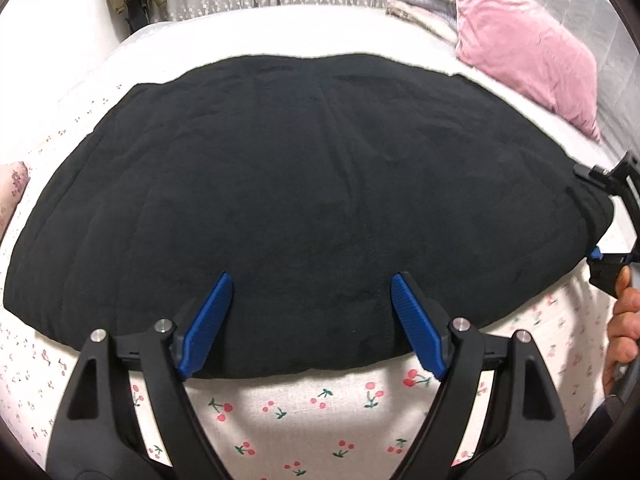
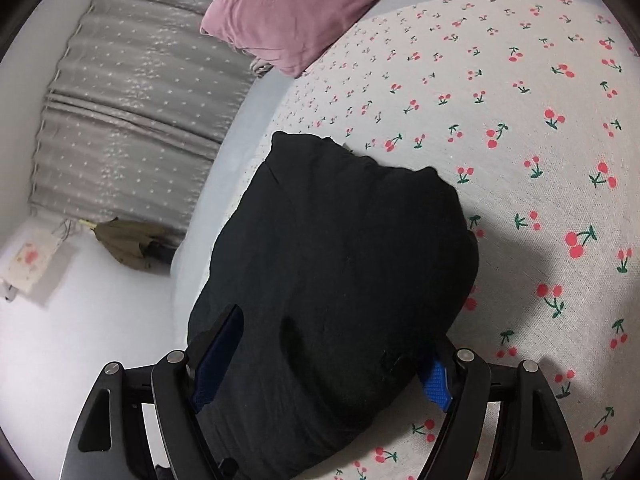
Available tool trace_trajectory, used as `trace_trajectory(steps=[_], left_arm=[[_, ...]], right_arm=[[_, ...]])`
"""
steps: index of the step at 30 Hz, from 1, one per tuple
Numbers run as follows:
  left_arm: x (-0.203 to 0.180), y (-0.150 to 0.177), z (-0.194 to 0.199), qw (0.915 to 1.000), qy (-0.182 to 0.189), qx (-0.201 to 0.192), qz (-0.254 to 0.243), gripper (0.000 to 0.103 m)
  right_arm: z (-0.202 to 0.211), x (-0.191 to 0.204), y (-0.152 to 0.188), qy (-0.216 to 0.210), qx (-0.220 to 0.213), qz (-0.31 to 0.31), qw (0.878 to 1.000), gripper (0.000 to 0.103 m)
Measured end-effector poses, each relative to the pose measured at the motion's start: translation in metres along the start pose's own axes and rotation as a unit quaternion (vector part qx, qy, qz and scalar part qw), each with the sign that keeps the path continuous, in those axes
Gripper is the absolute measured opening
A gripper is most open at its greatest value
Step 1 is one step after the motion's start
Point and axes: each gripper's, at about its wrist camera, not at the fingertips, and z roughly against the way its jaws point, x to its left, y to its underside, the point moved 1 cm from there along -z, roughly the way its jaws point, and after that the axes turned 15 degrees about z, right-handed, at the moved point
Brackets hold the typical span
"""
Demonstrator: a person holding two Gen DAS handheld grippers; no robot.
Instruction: Fold large clothes
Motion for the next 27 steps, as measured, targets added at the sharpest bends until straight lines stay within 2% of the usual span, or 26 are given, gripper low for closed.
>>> trace_trajectory(steps=[3, 4, 5, 6, 7, 8, 13, 15, 17, 19, 22, 24, 27], left_arm=[[-0.005, 0.003, -0.004, 0.9997, -0.017, -0.007, -0.012, 0.083], [-0.006, 0.004, -0.003, 0.9997, -0.019, -0.008, -0.013, 0.083], [-0.005, 0.003, -0.003, 0.9998, -0.017, -0.007, -0.012, 0.083], [-0.003, 0.001, -0.002, 0.9999, -0.011, -0.002, -0.009, 0.083], [0.0, -0.001, 0.0, 1.0, -0.006, 0.001, -0.005, 0.083], [0.002, -0.004, 0.004, 1.0, -0.003, 0.0, 0.0, 0.083], [0.01, -0.021, 0.033, 0.9968, -0.03, -0.068, -0.03, 0.082], [0.014, -0.028, 0.028, 0.9976, -0.029, -0.058, -0.025, 0.082], [0.015, -0.029, 0.012, 0.9995, -0.014, -0.022, -0.02, 0.082], [0.009, -0.023, -0.005, 0.9992, -0.022, 0.003, -0.034, 0.083], [-0.004, -0.015, -0.011, 0.9949, -0.063, -0.018, -0.076, 0.083], [-0.004, -0.015, -0.01, 0.9943, -0.065, -0.019, -0.083, 0.082], [0.005, -0.02, -0.009, 0.9968, -0.044, -0.004, -0.067, 0.082]], right_arm=[[-0.012, -0.003, 0.007, -0.022, 0.025, -0.026, 0.999, 0.074], [-0.011, -0.002, 0.008, -0.023, 0.021, -0.024, 0.999, 0.065], [-0.008, 0.003, 0.007, -0.02, 0.01, -0.01, 1.0, 0.05], [-0.005, 0.007, 0.005, -0.018, 0.003, 0.003, 1.0, 0.043], [-0.001, 0.012, 0.004, -0.019, -0.003, 0.016, 1.0, 0.03], [0.001, 0.017, 0.002, -0.025, -0.009, 0.026, 0.999, 0.026], [0.011, 0.038, -0.005, -0.04, -0.028, 0.07, 0.996, 0.022], [0.014, 0.048, -0.006, -0.049, -0.039, 0.087, 0.994, 0.022], [0.018, 0.064, -0.007, -0.053, -0.05, 0.118, 0.99, 0.021], [0.021, 0.077, -0.006, -0.056, -0.06, 0.145, 0.986, 0.021], [0.022, 0.1, -0.004, -0.066, -0.07, 0.192, 0.977, 0.021], [0.026, 0.122, -0.001, -0.077, -0.08, 0.242, 0.964, 0.021], [0.031, 0.145, 0.008, -0.091, -0.086, 0.298, 0.946, 0.021]])
